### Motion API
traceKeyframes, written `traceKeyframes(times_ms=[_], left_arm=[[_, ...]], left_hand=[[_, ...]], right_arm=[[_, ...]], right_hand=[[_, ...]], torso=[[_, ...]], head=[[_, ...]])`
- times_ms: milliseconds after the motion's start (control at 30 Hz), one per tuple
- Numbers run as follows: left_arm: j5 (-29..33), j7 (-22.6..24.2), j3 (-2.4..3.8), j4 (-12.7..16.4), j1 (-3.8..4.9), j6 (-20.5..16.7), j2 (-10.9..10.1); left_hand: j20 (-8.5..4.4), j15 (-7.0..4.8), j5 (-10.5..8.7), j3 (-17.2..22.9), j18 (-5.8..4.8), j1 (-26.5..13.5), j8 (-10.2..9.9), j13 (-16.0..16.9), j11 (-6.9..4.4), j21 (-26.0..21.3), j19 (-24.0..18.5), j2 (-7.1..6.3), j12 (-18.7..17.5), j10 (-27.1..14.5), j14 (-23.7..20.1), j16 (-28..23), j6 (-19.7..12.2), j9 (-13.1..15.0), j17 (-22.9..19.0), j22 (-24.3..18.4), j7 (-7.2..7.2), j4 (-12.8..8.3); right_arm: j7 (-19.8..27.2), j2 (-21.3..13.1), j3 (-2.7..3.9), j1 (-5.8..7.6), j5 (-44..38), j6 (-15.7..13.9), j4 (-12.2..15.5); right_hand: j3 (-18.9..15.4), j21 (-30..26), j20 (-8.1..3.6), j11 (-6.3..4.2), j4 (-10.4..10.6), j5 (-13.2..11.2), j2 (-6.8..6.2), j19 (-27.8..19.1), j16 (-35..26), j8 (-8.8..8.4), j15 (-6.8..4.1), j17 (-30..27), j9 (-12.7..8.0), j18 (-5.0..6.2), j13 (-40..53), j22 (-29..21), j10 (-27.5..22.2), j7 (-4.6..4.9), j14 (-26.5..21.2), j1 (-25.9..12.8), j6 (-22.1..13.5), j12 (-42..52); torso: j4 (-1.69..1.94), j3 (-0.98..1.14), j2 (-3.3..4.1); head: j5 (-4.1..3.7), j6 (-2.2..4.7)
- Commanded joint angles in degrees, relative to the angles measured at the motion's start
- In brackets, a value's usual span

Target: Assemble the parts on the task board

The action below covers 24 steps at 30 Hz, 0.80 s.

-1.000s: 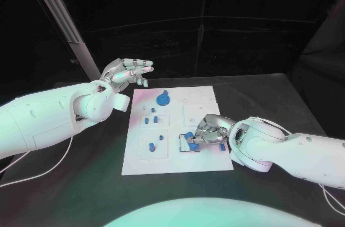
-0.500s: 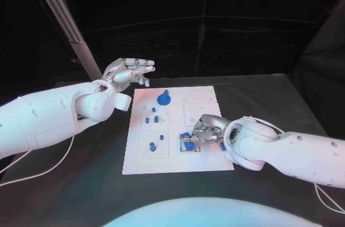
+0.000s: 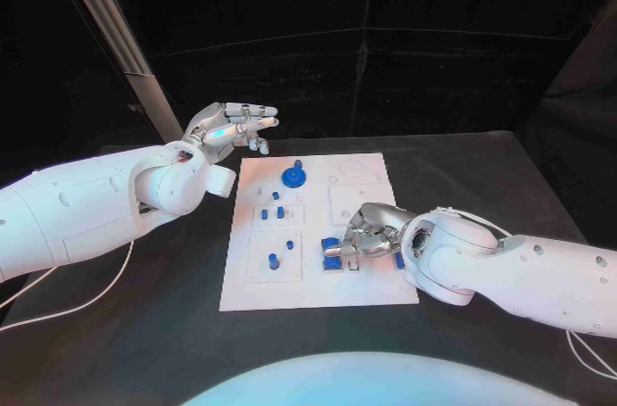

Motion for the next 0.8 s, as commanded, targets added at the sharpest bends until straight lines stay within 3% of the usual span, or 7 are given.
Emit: traceKeyframes(times_ms=[33,100,167,300,433,600,800], left_arm=[[0.2,0.2,0.04,0.1,0.12,0.6,-0.1],[0.2,0.2,0.04,0.1,0.12,0.6,-0.2],[0.2,0.2,0.04,0.2,0.12,0.6,-0.2],[0.2,0.2,0.03,0.2,0.12,0.6,-0.3],[0.2,0.2,0.03,0.2,0.12,0.6,-0.3],[0.2,0.2,0.03,0.2,0.12,0.6,-0.5],[0.2,0.2,0.02,0.1,0.12,0.5,-0.7]], left_hand=[[-0.03,-0.1,0.2,-0.2,0.74,0.0,0.0,-0.1,-0.16,-0.3,-0.5,0.07,0.2,-0.4,-0.4,-0.2,-0.2,-0.1,-0.1,-0.1,0.04,-0.2],[-0.03,-0.1,0.2,-0.2,0.74,0.0,0.0,-0.1,-0.16,-0.3,-0.5,0.07,0.2,-0.4,-0.4,-0.2,-0.2,-0.1,-0.1,-0.1,0.04,-0.2],[-0.03,-0.1,0.2,-0.2,0.74,0.0,0.0,-0.1,-0.16,-0.3,-0.5,0.07,0.2,-0.4,-0.4,-0.2,-0.2,-0.1,-0.1,-0.1,0.04,-0.2],[-0.03,-0.1,0.2,-0.2,0.74,0.0,0.0,-0.1,-0.16,-0.3,-0.5,0.07,0.2,-0.4,-0.4,-0.2,-0.2,-0.1,-0.1,-0.1,0.04,-0.2],[-0.03,-0.1,0.2,-0.2,0.74,0.0,0.0,-0.1,-0.16,-0.3,-0.5,0.07,0.2,-0.4,-0.4,-0.2,-0.2,-0.1,-0.1,-0.1,0.04,-0.2],[-0.03,-0.1,0.2,-0.2,0.74,0.0,0.0,-0.1,-0.16,-0.3,-0.5,0.07,0.2,-0.4,-0.4,-0.2,-0.2,-0.1,-0.1,-0.1,0.04,-0.2],[-0.03,-0.1,0.2,-0.2,0.74,0.0,0.0,-0.1,-0.16,-0.3,-0.5,0.07,0.2,-0.4,-0.4,-0.2,-0.2,-0.1,-0.1,-0.1,0.04,-0.2]], right_arm=[[1.3,-0.3,0.03,0.08,-2.4,0.3,0.5],[1.4,-0.5,0.03,0.08,-3.3,0.5,0.7],[1.3,-0.5,0.03,0.08,-4.8,0.6,0.8],[1.0,-0.6,0.03,0.08,-6.9,0.2,0.9],[2.2,-1.7,0.03,0.08,-5.8,-2.8,1.4],[7.1,-5.9,0.04,0.11,4.6,-6.7,2.9],[12.0,-11.8,0.06,0.48,9.7,-6.9,4.3]], right_hand=[[1.2,0.0,-0.44,-0.27,-2.2,3.9,0.67,-0.1,-0.2,0.57,-0.05,2.2,0.4,-0.25,0.4,0.4,0.3,-0.31,3.7,5.6,-0.2,0.2],[1.9,0.1,-0.51,-0.33,-4.9,4.3,0.52,0.0,-0.1,0.8,-0.12,2.4,0.6,-0.28,0.7,0.6,0.4,-0.36,3.7,10.1,-0.2,0.5],[2.6,0.2,-0.56,-0.35,-6.8,2.8,1.01,0.1,-0.1,1.06,-0.15,2.5,0.8,-0.32,0.9,0.8,0.5,-0.33,3.7,13.2,-0.2,0.6],[3.3,0.3,-0.59,-0.48,-8.6,1.9,1.67,0.1,-0.1,1.43,-0.21,2.7,1.1,-0.36,1.4,1.1,0.8,-0.46,3.7,15.9,0.1,1.0],[2.8,0.3,-0.51,-0.15,-7.8,3.3,2.13,0.2,-0.1,0.79,-0.02,2.7,0.9,-0.4,1.6,1.1,0.9,-0.02,3.8,14.5,-1.1,1.1],[0.9,-0.2,0.2,0.89,-5.7,8.8,2.47,-0.3,-0.5,-1.93,0.82,2.1,-0.2,-0.24,0.6,0.2,0.0,1.2,3.6,11.9,-4.6,-0.3],[0.8,-0.2,0.6,1.28,-5.6,10.2,3.8,-0.3,-0.6,-3.23,1.2,2.2,-0.7,-0.21,-0.1,0.2,-0.6,1.67,3.6,12.8,-5.4,-1.3]], torso=[[-0.05,0.02,0.04],[-0.03,0.01,0.06],[-0.02,-0.02,0.02],[0.03,-0.04,0.04],[-0.1,0.01,-0.03],[-0.19,0.03,-0.1],[-0.24,-0.07,-0.21]], head=[[0.05,0.17],[0.04,0.12],[-0.07,0.2],[-0.18,0.13],[-0.25,0.2],[-0.69,0.25],[-1.41,0.57]])
